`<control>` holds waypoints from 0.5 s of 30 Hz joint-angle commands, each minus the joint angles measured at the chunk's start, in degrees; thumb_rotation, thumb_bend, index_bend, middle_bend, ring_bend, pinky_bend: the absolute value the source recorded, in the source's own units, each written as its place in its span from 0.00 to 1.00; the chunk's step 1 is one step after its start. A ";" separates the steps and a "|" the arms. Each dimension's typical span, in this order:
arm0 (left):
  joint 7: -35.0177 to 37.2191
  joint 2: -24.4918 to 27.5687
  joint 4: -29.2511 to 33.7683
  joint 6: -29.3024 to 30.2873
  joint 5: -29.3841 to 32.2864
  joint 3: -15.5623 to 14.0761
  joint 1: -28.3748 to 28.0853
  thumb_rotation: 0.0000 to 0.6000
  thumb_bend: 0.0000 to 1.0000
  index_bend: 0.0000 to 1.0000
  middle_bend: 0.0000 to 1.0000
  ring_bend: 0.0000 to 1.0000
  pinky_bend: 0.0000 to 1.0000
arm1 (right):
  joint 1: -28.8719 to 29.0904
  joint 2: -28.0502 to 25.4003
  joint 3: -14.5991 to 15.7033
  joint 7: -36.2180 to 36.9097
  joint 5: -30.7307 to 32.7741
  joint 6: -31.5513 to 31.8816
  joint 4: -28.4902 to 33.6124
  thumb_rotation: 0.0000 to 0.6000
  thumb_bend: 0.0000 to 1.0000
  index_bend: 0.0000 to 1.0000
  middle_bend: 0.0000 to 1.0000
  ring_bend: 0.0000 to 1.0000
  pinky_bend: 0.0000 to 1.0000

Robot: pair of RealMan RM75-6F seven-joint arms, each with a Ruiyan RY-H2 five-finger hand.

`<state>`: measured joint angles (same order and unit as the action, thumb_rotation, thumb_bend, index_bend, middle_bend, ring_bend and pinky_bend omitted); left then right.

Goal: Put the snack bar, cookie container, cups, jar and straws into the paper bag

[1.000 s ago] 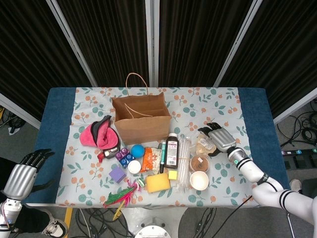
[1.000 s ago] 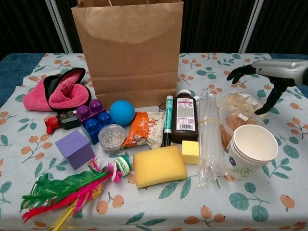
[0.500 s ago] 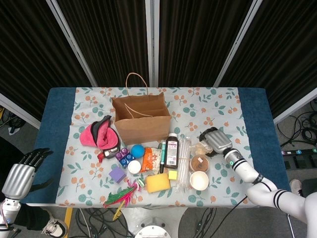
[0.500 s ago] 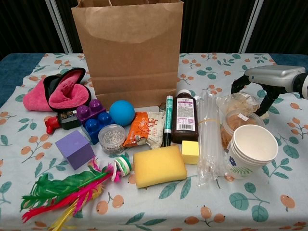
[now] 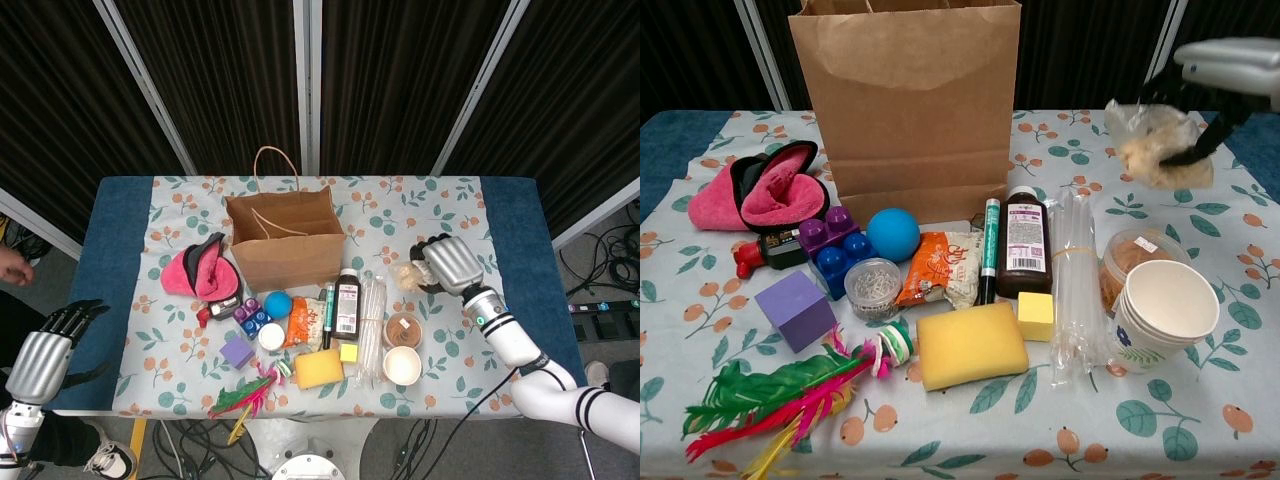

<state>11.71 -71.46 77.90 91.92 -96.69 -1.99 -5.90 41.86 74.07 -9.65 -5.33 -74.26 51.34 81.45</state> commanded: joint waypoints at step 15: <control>1.89 -0.04 -0.93 1.79 0.75 0.39 1.07 1.00 0.10 0.25 0.28 0.20 0.25 | 17.96 9.13 -20.47 -19.90 16.50 16.31 10.10 1.00 0.21 0.68 0.54 0.40 0.37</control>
<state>13.52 -71.47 77.02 93.72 -96.03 -1.63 -4.89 55.90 78.22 -28.89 -22.68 -60.11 66.07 94.24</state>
